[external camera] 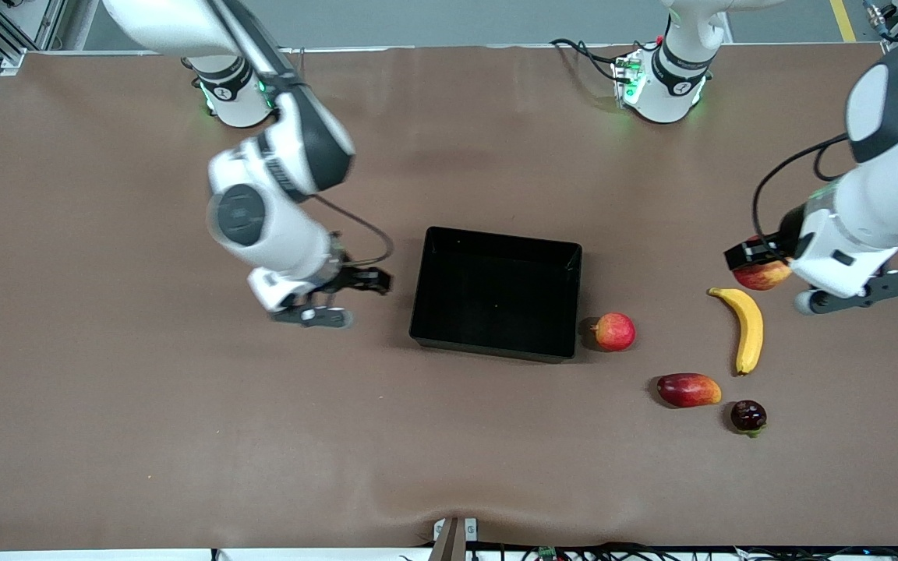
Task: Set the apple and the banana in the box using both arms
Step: 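Release the box rim and draw the right gripper back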
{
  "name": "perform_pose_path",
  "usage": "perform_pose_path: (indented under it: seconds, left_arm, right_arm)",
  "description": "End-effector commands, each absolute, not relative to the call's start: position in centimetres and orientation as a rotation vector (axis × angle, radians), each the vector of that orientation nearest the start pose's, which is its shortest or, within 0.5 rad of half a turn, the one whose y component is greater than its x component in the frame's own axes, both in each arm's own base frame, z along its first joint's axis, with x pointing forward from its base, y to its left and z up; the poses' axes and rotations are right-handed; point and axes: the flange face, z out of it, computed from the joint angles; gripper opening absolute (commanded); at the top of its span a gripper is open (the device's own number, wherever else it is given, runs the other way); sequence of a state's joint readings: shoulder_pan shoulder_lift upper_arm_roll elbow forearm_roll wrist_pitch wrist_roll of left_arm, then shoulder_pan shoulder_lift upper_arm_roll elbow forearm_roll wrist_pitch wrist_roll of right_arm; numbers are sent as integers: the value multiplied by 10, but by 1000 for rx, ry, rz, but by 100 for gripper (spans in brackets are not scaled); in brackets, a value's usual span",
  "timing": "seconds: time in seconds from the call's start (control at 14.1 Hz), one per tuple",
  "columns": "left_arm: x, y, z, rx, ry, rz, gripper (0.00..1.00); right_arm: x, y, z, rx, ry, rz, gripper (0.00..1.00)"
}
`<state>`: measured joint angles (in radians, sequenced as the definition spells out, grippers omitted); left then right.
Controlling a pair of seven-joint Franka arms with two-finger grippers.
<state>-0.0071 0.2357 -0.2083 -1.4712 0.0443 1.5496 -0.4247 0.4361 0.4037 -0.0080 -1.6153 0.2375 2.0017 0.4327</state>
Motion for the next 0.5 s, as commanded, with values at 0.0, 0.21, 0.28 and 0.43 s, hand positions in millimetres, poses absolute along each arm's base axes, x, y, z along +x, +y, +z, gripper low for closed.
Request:
perform_pose_path:
  seconds: [0.0,0.21,0.28,0.43]
  left_arm:
    - [601,-146,528,-3083,-297,243,0]
    - [598,-195,510,-3078,-333,228,0]
    - [598,-220,499,-3089,-351,214,0]
    - [601,-262,467,-3114,-441,197,0]
  right_arm:
    - [609,226,418,-2929,86,174,100]
    - [617,173,433,-2923,52,188,100]
    - [618,153,435,-2921,53,207,100]
    - [623,108,436,-2909,41,232,100]
